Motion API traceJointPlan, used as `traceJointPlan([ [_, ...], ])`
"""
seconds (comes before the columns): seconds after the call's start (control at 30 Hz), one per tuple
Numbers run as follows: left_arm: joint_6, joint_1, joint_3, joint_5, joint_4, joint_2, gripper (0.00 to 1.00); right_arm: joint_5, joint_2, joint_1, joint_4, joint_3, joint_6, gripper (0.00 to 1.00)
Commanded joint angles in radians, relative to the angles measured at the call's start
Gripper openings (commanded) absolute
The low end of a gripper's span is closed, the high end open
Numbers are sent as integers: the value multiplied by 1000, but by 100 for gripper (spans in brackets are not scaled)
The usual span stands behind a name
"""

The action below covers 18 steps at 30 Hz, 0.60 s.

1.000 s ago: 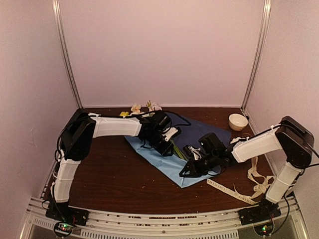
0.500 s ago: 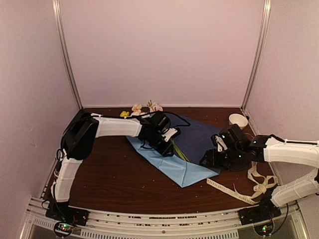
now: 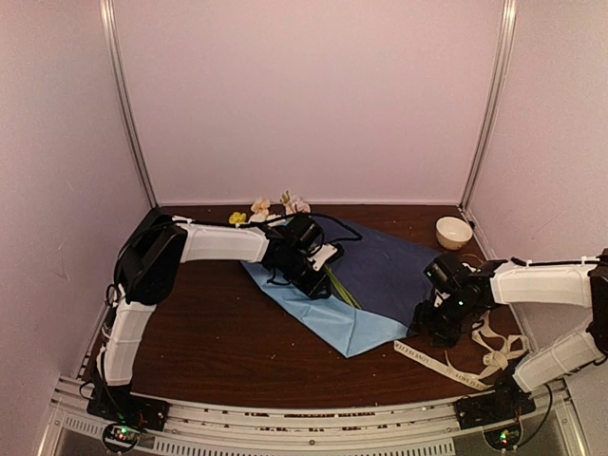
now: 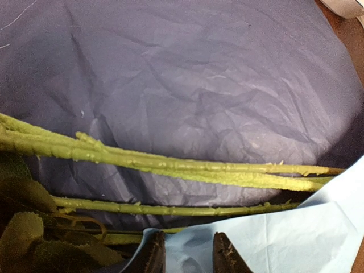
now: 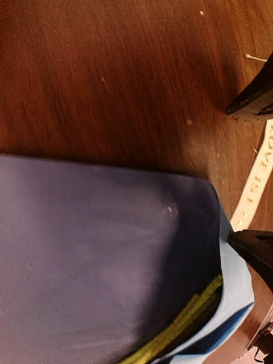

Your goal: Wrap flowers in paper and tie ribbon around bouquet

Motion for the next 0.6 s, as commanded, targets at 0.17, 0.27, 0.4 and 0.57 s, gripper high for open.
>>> traceJointPlan([
  [0.17,8,3,-39,-42,-42,22,32,-243,122,-116,277,-86,-15,61],
  [0.27,10,4,-38,-46,-43,20,32,-306,146,-118,361,-95,-2,57],
  [0.4,13,6,-39,-53,-48,20,32,-289,91,-118,445,-127,25,50],
  [0.57,16,9,-39,-57,-48,20,32,-255,-5,-117,483,-184,45,47],
])
